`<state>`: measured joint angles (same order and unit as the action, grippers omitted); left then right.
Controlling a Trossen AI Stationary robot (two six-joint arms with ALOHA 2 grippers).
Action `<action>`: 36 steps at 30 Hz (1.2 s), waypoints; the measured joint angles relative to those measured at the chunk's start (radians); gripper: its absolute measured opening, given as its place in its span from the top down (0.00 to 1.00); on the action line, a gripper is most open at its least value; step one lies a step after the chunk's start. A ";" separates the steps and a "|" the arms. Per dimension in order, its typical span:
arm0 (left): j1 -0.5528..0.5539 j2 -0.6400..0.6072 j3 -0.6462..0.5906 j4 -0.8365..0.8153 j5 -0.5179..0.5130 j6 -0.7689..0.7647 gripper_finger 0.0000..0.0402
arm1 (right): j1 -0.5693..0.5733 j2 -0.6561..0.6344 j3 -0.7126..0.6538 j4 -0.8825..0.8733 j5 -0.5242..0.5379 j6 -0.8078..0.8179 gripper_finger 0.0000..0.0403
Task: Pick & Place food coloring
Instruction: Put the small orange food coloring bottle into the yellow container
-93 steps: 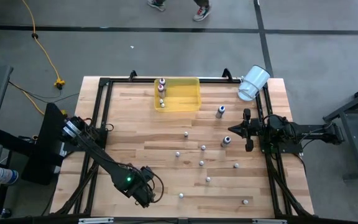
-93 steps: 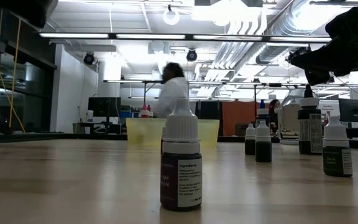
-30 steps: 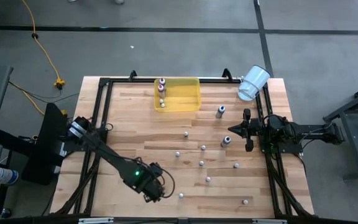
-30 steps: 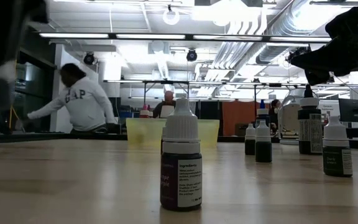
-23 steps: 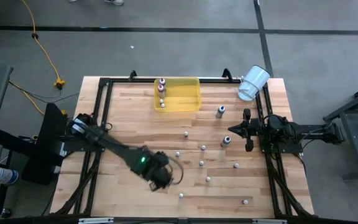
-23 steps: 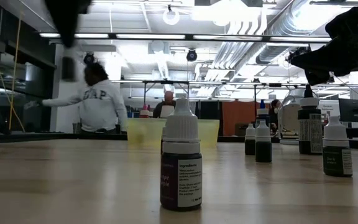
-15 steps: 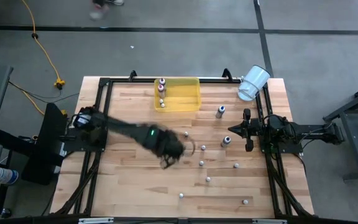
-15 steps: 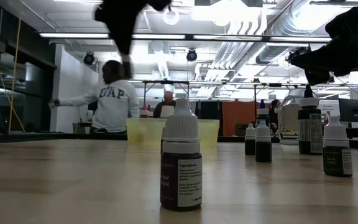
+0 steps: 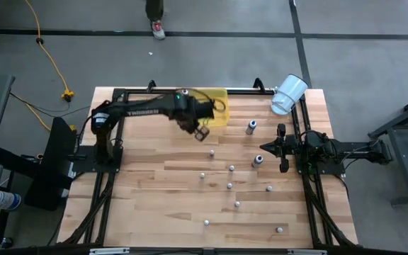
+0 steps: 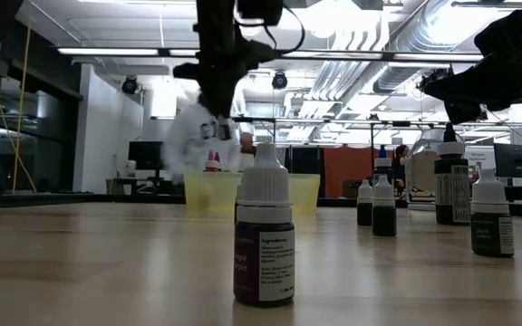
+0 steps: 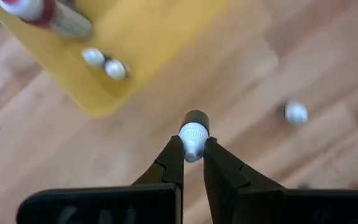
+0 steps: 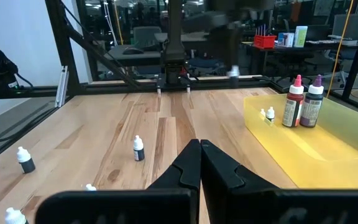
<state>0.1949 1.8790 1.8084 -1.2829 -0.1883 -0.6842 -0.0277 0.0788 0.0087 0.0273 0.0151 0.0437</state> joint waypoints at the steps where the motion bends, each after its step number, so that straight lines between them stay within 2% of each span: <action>1: 0.017 0.000 0.000 0.016 0.000 0.000 0.94 | 0.000 0.000 0.000 0.000 0.000 0.000 1.00; 8: 0.116 0.000 0.000 0.076 -0.002 0.052 0.94 | 0.000 0.000 0.000 0.000 0.000 0.000 1.00; 16: 0.200 0.060 -0.001 0.114 0.003 0.156 0.94 | 0.000 0.000 0.000 0.000 0.000 0.000 1.00; 21: 0.226 0.113 -0.001 0.134 0.052 0.209 0.94 | 0.000 0.002 0.000 0.000 0.000 0.000 1.00; 36: 0.252 0.209 -0.004 0.130 0.064 0.288 0.94 | 0.000 0.005 0.000 0.000 0.000 0.000 1.00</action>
<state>0.4474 2.0876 1.8045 -1.1524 -0.1246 -0.3959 -0.0277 0.0841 0.0090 0.0273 0.0154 0.0437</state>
